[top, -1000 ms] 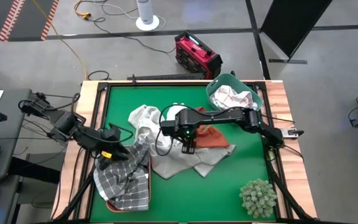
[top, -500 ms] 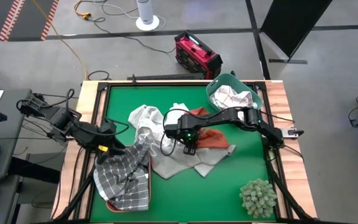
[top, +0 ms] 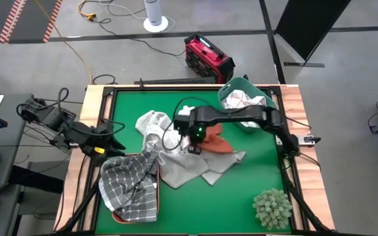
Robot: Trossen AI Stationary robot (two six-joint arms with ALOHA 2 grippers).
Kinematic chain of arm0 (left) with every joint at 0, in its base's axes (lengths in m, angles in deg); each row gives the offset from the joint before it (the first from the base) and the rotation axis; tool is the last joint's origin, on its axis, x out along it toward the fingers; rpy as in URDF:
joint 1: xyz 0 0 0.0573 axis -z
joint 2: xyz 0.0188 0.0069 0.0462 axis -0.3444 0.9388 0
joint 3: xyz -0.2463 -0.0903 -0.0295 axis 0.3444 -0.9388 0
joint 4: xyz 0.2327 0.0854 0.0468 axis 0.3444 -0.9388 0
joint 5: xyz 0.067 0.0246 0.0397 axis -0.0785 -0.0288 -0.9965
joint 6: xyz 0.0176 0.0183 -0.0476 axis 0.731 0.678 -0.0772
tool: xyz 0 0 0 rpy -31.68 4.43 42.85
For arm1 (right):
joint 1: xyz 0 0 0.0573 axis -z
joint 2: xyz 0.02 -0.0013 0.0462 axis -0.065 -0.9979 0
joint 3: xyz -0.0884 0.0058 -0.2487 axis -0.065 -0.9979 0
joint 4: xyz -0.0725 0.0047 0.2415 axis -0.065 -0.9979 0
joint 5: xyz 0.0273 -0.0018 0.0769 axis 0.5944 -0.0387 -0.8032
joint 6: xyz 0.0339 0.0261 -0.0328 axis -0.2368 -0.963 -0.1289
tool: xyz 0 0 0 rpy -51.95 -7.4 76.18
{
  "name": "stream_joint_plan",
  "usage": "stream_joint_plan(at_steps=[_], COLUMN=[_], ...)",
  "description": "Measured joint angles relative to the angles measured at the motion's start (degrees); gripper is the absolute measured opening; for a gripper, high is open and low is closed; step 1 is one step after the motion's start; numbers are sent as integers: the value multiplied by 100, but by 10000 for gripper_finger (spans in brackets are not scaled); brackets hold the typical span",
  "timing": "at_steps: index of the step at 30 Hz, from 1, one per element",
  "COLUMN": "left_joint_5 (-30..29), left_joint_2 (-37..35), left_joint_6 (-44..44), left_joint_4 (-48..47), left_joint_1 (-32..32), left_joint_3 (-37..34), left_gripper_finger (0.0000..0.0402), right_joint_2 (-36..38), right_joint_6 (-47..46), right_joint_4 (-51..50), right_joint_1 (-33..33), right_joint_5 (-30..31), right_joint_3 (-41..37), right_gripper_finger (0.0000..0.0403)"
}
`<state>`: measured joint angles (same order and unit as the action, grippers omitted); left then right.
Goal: Sort towels by color in basket
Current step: Put the orange towel into the orange bin
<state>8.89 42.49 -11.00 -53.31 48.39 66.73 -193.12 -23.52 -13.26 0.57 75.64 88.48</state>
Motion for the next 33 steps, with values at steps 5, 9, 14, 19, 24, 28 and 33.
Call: stream_joint_plan(at_steps=[5,9,14,19,24,28,33], left_joint_5=[-488,-1342,-1811,-1829,-2019,-1779,-1067], left_joint_2=[-131,-21,260,653,1010,1349,1636], left_joint_6=[221,850,1780,2605,3100,3132,2852], left_joint_4=[490,1142,1883,1993,2006,1998,2089], left_joint_1=[0,0,-82,-138,-143,-228,-254], left_joint_3=[0,0,168,716,874,874,874], left_gripper_finger=[129,129,152,213,270,285,278], right_joint_2=[841,1411,1603,1447,1189,1051,980], right_joint_6=[598,575,216,-37,-221,-307,-295], right_joint_4=[1070,2778,4419,4858,5449,5900,6082], right_joint_1=[-61,-149,-416,-702,-781,-800,-805], right_joint_5=[-475,-909,-944,-777,-663,-616,-603], right_joint_3=[342,407,407,396,411,411,524], right_gripper_finger=[19,19,19,19,19,19,19])
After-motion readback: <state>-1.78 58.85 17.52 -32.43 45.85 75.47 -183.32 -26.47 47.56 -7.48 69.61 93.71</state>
